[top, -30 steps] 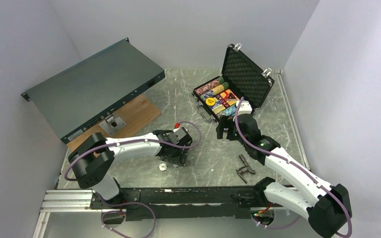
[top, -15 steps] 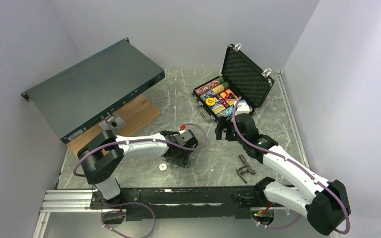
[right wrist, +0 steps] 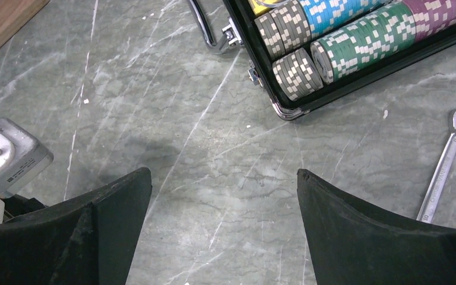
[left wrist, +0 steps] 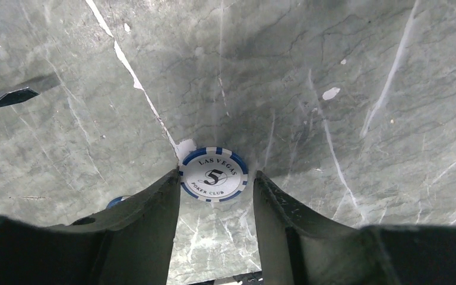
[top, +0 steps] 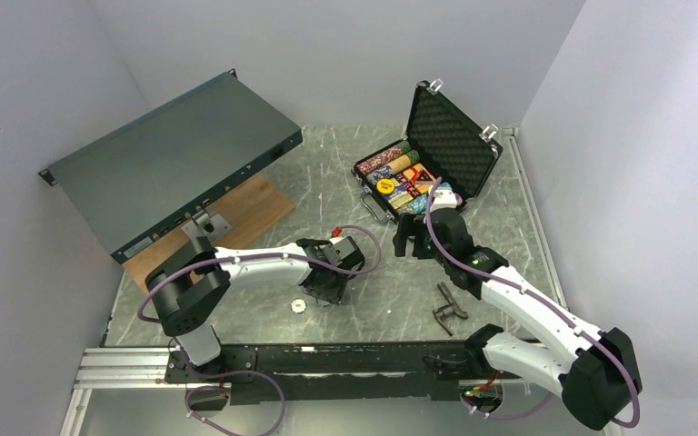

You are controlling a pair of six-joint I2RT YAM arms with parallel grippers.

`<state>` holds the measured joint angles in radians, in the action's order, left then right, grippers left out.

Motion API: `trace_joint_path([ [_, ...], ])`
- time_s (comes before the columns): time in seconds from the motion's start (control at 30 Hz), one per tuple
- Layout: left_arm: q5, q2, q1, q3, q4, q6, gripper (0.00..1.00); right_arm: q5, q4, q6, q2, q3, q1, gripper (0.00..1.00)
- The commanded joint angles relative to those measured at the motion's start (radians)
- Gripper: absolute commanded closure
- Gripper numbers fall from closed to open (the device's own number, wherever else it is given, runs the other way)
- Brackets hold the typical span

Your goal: Pack up texas hold em set

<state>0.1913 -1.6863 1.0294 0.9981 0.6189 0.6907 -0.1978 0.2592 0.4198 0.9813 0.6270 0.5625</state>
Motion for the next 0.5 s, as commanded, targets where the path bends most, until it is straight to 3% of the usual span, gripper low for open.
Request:
trace_joint_path([
  [0.0,0.019,-0.040,0.005,-0.004,-0.010,-0.018,0.51,0.015,-0.041,0.017,0.005,-0.007,-0.003,0.06],
  [0.3,0.092,0.045,0.004,-0.003,0.006,-0.055,0.68,0.015,-0.054,0.055,-0.024,-0.042,-0.012,0.06],
  [0.47,0.145,0.130,0.004,0.049,0.024,-0.124,0.72,0.089,-0.069,0.090,-0.039,-0.065,-0.080,0.06],
])
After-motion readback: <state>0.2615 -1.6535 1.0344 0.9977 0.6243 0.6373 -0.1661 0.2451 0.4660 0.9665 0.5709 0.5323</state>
